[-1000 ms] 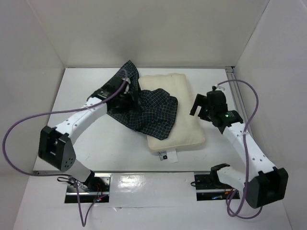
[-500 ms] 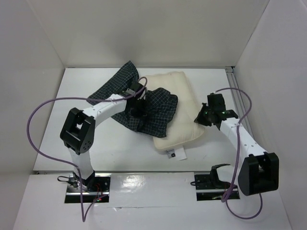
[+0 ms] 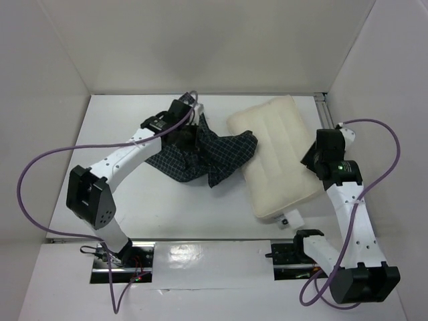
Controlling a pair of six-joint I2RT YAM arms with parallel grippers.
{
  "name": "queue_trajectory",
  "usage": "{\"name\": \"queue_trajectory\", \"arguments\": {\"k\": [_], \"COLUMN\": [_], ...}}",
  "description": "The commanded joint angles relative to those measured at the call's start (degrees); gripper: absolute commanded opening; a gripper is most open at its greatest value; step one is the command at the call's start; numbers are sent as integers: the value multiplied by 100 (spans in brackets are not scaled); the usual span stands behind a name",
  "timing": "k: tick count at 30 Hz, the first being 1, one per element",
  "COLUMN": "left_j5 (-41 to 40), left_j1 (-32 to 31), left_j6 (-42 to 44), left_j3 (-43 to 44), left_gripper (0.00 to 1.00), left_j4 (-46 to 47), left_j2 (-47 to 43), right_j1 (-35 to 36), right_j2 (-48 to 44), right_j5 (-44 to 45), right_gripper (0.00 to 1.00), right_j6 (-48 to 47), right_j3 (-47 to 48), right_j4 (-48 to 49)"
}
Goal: Put the pillow into the pillowcase
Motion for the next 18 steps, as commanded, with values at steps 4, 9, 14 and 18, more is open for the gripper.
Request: {"name": "queue_trajectory", "arguments": {"k": [4,9,14,18], "left_j5": [-35,-890,-592,-732], "left_j1": [-1162,-568,1013,1612], "left_j6": [690,410,-363,-1127], "left_j3": [131,79,-683,-1212], "left_gripper": [67,100,100,100], "left_j4": [-777,-1060,-849,-550], "left_j2": [16,-291,-353,-116], "right_j1": [-23,643,2076,3077], "right_j2": [54,615,1344,1486], "right_j5": [-211,-1698,-1313,-1312], "right_gripper": [85,88,97,98], "right_j6": [-206,-381,-128,154], "right_j3": [591,697,646,207], "right_j4": [361,1266,1338,1724]}}
